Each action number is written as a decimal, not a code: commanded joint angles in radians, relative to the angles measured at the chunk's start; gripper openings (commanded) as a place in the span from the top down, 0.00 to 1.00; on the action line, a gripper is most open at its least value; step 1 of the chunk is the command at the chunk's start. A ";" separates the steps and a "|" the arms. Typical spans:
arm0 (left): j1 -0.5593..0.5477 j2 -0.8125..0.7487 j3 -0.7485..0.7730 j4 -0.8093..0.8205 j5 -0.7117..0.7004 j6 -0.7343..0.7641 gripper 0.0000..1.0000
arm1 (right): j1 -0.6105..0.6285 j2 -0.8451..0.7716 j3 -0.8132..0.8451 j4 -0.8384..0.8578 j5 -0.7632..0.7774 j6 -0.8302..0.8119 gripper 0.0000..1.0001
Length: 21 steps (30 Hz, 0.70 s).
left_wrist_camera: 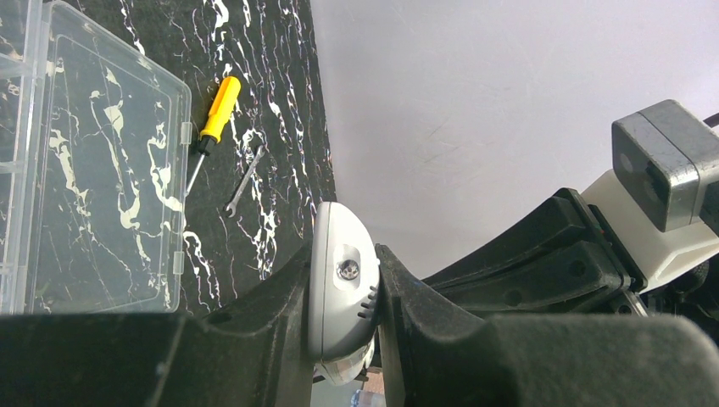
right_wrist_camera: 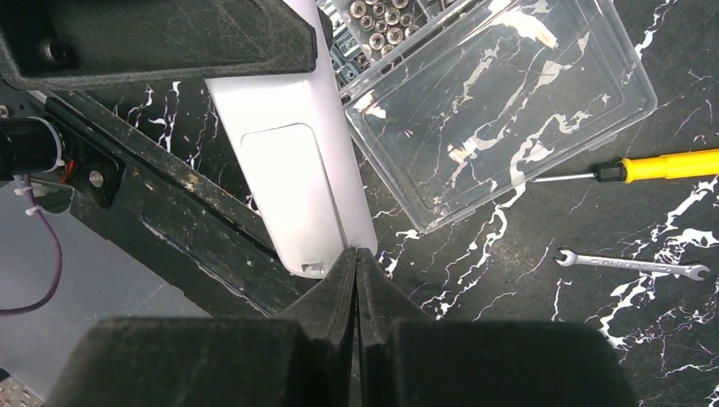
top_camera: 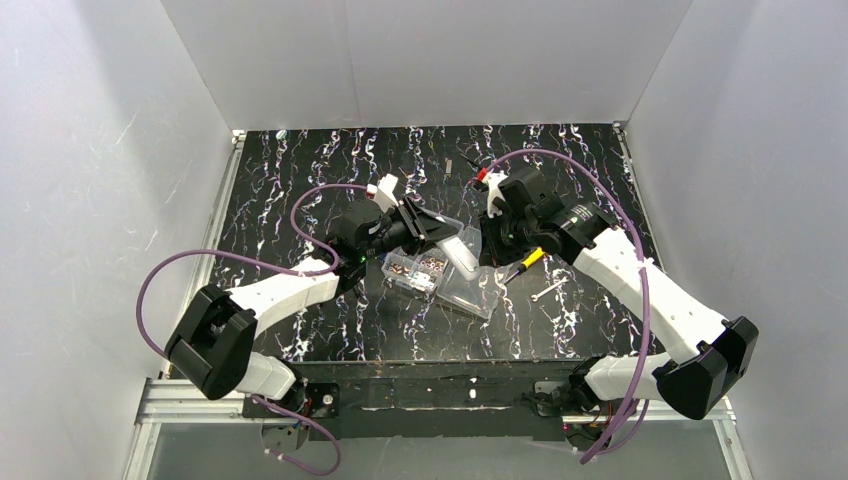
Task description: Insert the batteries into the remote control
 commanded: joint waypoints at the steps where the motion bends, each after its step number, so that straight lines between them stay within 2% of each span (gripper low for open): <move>1: -0.003 -0.010 0.011 0.065 0.022 -0.003 1.00 | -0.001 -0.015 -0.004 0.024 -0.003 -0.009 0.92; 7: -0.003 -0.012 0.010 0.063 0.019 -0.003 1.00 | -0.001 -0.018 0.011 0.014 0.065 -0.009 0.74; 14: -0.004 -0.009 0.016 0.062 0.022 -0.003 1.00 | -0.009 -0.076 0.014 0.005 0.289 0.037 0.57; 15: -0.003 -0.006 0.018 0.068 0.019 -0.006 1.00 | -0.025 -0.096 -0.001 0.018 0.303 0.062 0.50; 16: -0.003 -0.004 0.023 0.073 0.019 -0.009 1.00 | -0.048 -0.127 -0.021 0.032 0.289 0.110 0.36; 18: -0.002 -0.004 0.041 0.076 0.013 -0.008 1.00 | -0.092 -0.189 -0.052 0.071 0.162 0.198 0.24; 19: -0.001 0.003 0.054 0.090 0.006 -0.015 1.00 | -0.109 -0.261 -0.130 0.171 0.060 0.272 0.20; 21: 0.006 0.021 0.072 0.129 -0.006 -0.054 1.00 | -0.137 -0.379 -0.285 0.386 -0.040 0.409 0.18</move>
